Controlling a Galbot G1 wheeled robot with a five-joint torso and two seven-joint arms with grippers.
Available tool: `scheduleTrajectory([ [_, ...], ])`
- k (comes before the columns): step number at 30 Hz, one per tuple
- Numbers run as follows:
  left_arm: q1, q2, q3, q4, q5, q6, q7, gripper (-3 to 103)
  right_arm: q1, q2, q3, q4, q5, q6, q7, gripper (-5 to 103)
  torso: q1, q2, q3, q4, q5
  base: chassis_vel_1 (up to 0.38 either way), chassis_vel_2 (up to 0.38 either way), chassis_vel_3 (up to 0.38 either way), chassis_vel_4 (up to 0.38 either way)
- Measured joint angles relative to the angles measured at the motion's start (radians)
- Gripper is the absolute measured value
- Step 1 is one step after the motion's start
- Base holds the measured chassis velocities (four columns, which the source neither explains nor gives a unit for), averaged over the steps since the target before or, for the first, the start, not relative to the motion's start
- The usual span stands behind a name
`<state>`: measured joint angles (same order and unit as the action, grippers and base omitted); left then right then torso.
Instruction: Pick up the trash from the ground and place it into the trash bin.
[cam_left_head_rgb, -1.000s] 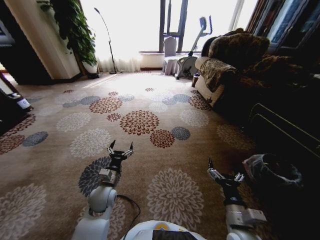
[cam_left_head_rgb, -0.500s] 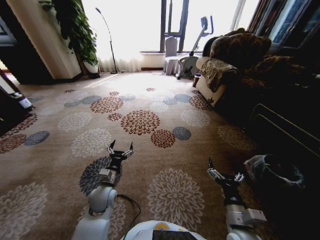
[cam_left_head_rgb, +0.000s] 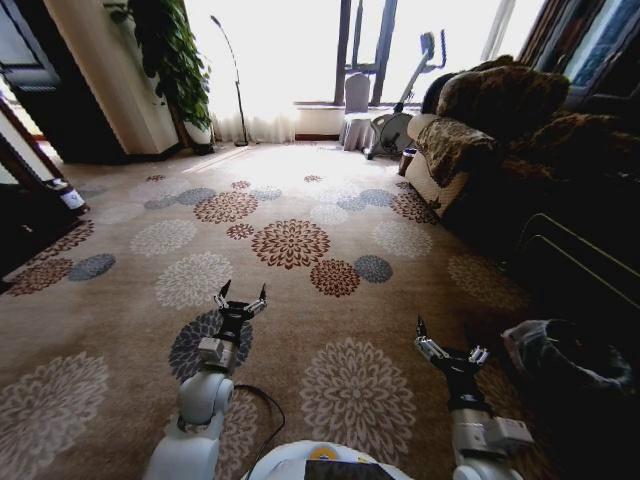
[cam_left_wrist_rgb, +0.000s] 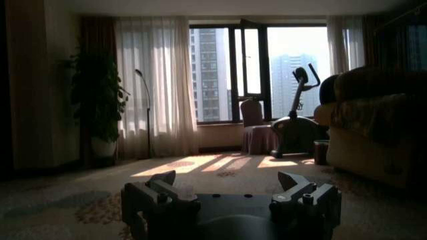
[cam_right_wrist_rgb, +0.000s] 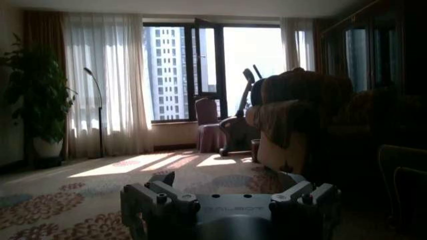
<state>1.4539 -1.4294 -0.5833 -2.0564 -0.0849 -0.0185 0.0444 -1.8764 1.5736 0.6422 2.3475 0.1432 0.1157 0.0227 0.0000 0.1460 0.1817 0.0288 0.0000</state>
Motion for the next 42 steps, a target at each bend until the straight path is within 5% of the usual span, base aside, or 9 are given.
scheduleTrajectory([
  [42,0.0,0.0,0.0,0.0,0.0,0.0,0.0,100,0.0,0.0,0.0,0.0,0.0,0.0,0.0,100,0.0,0.0,0.0,0.0001,0.0,0.0,0.0,0.0,0.0],
])
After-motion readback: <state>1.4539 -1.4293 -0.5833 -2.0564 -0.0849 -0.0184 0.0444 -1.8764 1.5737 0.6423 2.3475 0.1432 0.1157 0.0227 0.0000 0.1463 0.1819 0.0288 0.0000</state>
